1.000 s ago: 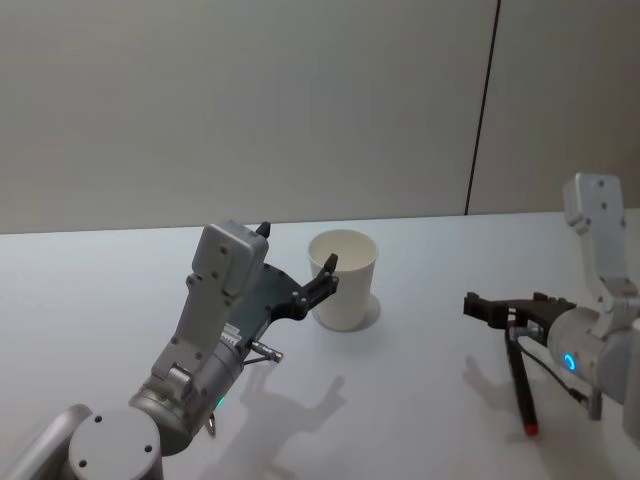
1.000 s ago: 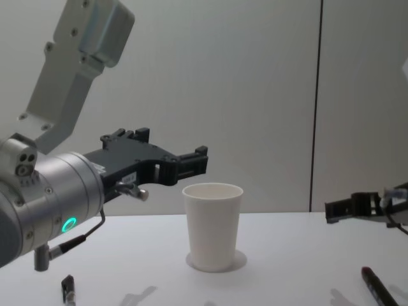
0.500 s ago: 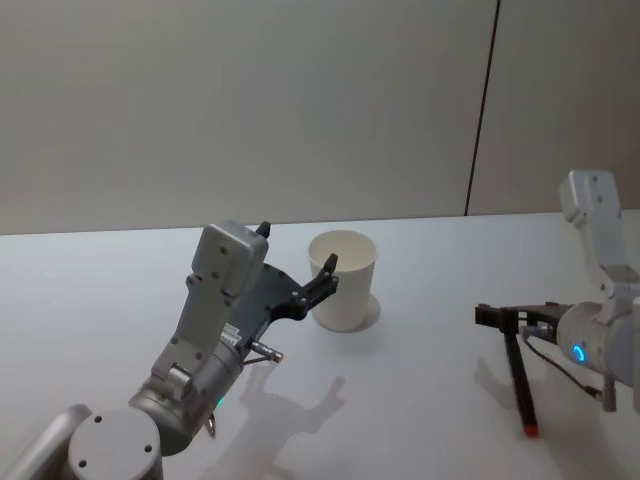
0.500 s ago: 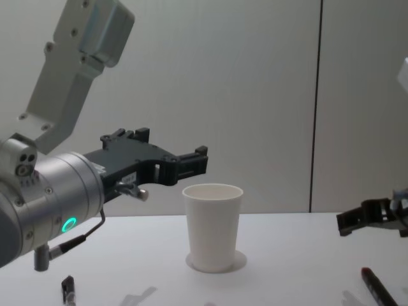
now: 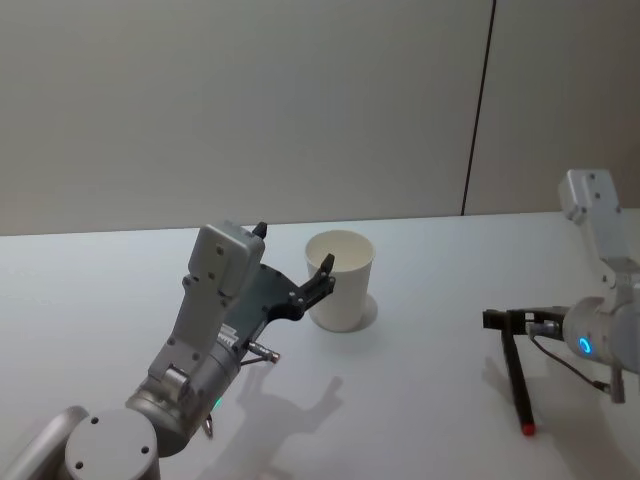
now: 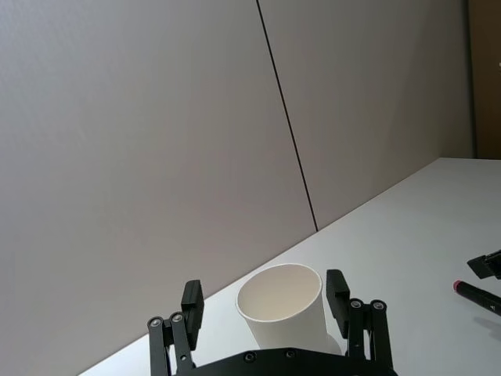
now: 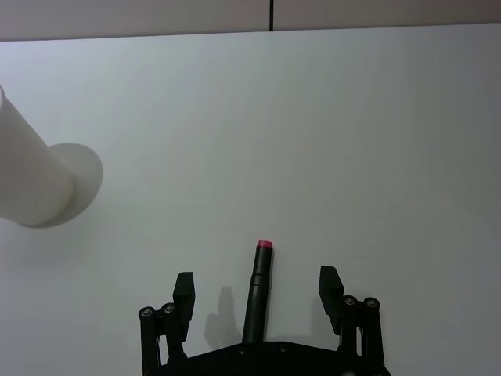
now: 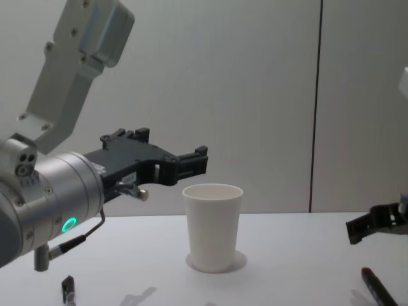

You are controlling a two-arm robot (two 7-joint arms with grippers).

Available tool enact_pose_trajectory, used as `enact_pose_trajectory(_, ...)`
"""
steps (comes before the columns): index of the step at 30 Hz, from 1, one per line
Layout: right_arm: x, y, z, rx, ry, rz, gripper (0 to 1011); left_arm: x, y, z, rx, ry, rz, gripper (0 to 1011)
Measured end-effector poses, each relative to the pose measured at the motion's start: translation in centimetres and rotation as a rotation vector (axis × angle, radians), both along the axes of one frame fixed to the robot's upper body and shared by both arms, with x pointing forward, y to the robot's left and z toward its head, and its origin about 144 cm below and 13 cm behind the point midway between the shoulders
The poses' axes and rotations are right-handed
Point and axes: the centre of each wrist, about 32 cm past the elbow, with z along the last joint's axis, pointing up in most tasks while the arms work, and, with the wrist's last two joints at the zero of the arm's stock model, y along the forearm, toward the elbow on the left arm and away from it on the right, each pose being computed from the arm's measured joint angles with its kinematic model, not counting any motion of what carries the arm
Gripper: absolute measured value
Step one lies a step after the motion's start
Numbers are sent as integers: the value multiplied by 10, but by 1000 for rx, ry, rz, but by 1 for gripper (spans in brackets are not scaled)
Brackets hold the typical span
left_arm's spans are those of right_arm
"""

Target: Place the pen into the pen holder.

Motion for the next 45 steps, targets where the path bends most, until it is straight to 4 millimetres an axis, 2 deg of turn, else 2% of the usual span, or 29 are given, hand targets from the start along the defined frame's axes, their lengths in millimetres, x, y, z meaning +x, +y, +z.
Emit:
enact_pose_trajectory(26, 39, -2, -13, 44, 96, 48, 1001, 0, 0, 0, 0, 0, 0, 1000)
enact_pose_trajectory(45, 52, -4, -27, 52, 135, 54, 1001, 0, 0, 0, 0, 0, 0, 1000)
